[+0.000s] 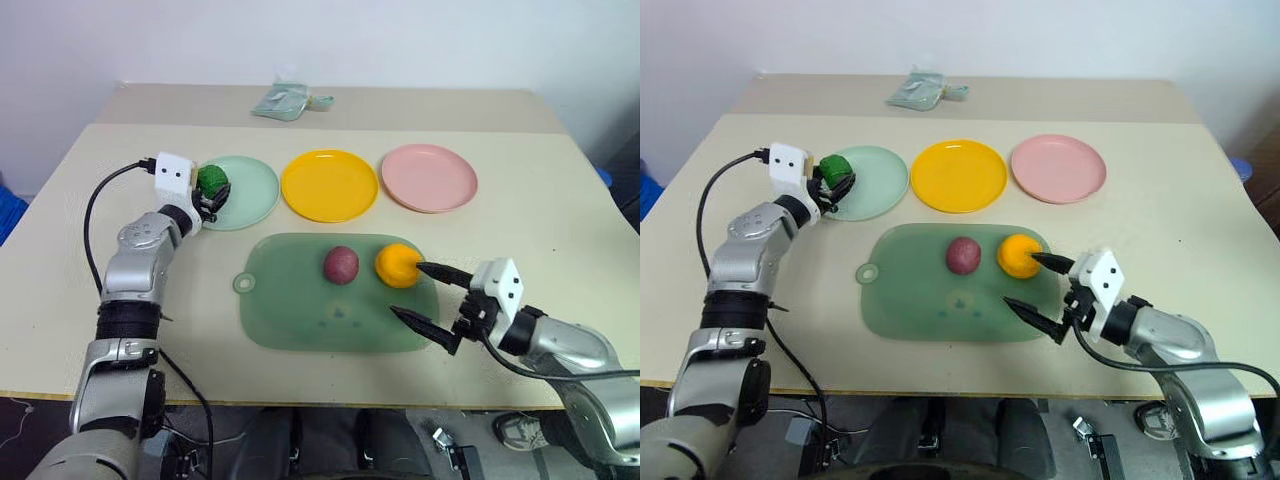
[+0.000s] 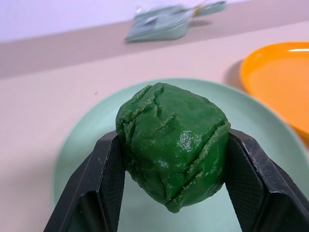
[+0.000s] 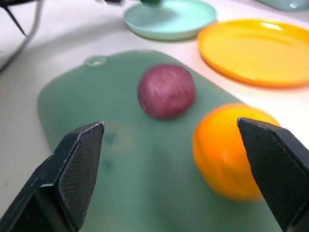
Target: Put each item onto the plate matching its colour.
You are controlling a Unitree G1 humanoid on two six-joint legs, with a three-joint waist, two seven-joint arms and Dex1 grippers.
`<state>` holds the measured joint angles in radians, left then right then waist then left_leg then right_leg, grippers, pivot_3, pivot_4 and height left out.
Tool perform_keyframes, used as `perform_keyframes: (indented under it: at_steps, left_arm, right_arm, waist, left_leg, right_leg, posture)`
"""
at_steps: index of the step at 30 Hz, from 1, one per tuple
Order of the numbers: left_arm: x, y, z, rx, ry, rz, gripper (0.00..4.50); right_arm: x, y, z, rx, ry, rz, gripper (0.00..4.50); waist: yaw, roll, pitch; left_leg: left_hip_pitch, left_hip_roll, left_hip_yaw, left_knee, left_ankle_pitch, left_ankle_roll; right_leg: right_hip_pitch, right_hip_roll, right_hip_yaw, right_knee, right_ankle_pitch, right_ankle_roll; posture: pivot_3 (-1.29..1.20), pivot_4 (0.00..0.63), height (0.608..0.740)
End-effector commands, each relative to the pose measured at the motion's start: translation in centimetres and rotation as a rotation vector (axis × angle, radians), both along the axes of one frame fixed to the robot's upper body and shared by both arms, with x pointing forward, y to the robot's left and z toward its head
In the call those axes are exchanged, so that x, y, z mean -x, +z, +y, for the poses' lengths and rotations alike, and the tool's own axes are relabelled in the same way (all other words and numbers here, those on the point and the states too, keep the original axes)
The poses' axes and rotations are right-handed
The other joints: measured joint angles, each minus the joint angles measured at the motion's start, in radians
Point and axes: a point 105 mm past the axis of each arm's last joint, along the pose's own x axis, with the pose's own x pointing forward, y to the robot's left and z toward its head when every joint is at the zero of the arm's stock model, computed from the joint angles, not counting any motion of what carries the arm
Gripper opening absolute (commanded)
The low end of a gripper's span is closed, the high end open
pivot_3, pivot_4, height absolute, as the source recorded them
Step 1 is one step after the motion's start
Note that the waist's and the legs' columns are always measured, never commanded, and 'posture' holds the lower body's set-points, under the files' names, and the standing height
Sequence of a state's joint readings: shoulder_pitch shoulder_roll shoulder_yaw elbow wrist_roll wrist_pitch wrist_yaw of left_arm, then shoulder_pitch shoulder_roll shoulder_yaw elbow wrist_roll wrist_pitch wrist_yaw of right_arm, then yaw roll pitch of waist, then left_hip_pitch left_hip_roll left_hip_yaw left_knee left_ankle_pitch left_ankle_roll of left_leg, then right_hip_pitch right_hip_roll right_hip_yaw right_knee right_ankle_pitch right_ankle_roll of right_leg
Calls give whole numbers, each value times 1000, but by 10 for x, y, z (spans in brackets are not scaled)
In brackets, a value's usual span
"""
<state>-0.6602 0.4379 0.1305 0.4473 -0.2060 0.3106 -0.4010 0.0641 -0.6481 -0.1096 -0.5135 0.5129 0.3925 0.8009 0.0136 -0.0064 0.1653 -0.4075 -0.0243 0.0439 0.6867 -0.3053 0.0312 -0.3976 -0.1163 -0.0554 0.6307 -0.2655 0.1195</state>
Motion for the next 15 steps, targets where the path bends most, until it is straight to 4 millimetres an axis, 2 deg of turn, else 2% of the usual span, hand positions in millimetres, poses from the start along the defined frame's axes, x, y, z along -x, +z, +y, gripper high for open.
perform_keyframes:
  at_steps: [1, 2, 3, 9, 12, 15]
  left_arm:
    - [-4, 12, 0, 11, -19, -39, 3700]
    - [-4, 15, 1, 4, -12, -47, 4245]
    - [-4, 16, 3, -4, -6, -54, 4444]
    - [11, 32, 30, -65, 48, -131, 4444]
    - [41, 38, 43, -106, 10, -179, 4444]
    - [72, 42, 38, -123, -110, -203, 4444]
  right_arm:
    - [-6, 9, 7, -1, 20, -54, 4500]
    - [-9, 12, 8, -3, 22, -60, 4500]
    - [-10, 14, 9, -4, 24, -65, 4500]
    - [-15, 26, 28, 33, 81, -100, 4500]
    - [-23, 21, 50, 98, 116, -107, 4500]
    - [-39, 18, 68, 132, 104, -103, 4500]
  waist:
    - [0, -1, 0]
    - [0, -1, 0]
    - [0, -1, 0]
    - [-5, -1, 0]
    - [-19, 0, 0]
    - [-27, -1, 0]
  left_leg:
    - [0, 0, 0, 0, 0, 0]
    - [0, 0, 0, 1, 0, 0]
    - [0, 0, 0, 1, 0, 0]
    - [0, 1, 0, 1, 0, -1]
    - [0, 2, 0, 1, 0, -1]
    - [0, 2, 0, 0, 1, -2]
  right_leg:
    - [0, 0, 0, 0, 0, 0]
    - [0, 0, 0, 0, 0, 0]
    - [0, 0, 0, 0, 0, 0]
    - [0, 0, 0, 0, 0, 0]
    - [-1, 0, 0, 0, 0, 0]
    - [-2, -1, 0, 0, 0, 0]
  posture:
    - [0, 150, 740]
    - [0, 150, 740]
    - [0, 150, 740]
    - [0, 150, 740]
    - [0, 150, 740]
    - [0, 150, 740]
